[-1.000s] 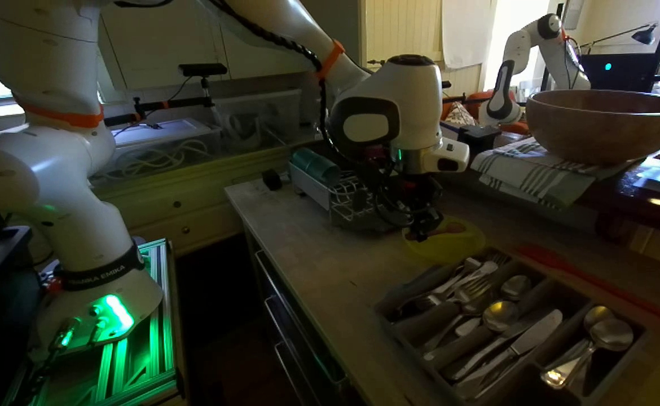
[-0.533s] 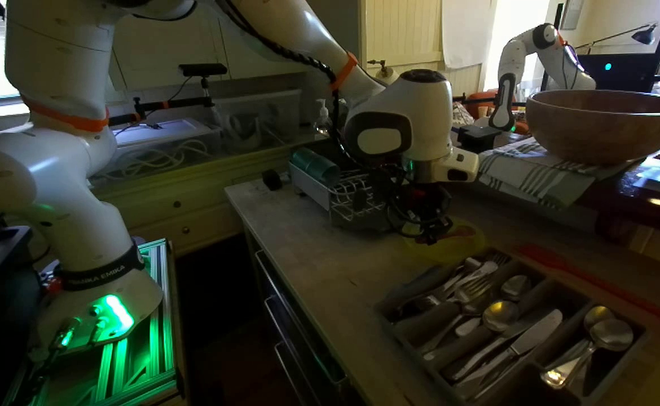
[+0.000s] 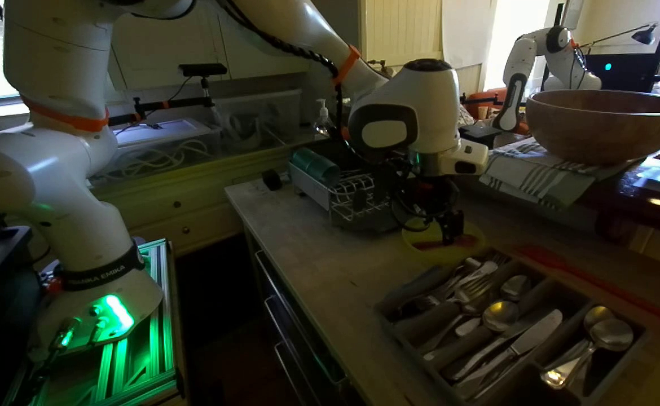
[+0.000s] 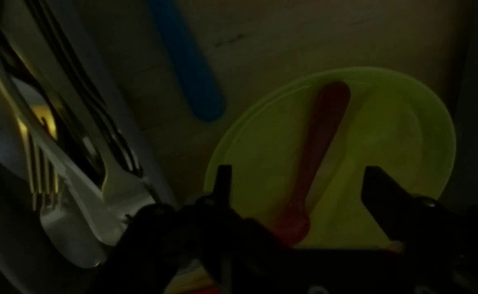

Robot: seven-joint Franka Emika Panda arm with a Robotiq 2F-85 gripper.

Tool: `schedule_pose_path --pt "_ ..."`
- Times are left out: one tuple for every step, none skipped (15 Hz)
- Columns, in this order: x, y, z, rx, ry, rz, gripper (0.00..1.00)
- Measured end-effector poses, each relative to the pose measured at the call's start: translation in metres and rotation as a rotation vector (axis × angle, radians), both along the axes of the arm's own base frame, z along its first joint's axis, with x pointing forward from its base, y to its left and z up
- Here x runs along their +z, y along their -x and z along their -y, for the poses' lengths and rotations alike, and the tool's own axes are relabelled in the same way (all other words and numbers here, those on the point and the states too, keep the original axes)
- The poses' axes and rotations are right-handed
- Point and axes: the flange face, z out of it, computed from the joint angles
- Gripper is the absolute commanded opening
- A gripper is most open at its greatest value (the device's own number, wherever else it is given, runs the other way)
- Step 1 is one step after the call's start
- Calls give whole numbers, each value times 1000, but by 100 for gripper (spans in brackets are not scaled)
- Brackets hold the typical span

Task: Put the spoons on the plate

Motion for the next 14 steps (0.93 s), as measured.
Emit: schedule_pose_path --pt "5 4 4 -1 10 -1 100" --pt "9 10 8 2 19 -9 100" --pt "12 16 11 7 29 -21 100" --pt "14 22 13 13 37 -33 100" --pt "14 29 14 22 41 -46 100" --pt "13 35 14 33 41 -64 99" --pt "12 41 13 45 43 -79 100" --pt "10 46 12 59 47 -93 100" --pt "8 51 10 73 51 -106 100" --pt "5 56 9 87 55 -118 100" --pt "2 61 7 102 59 -132 100" --pt "-3 65 5 117 62 -146 100" --pt "-7 69 3 131 63 -158 100" --pt "-12 72 2 143 64 -168 100"
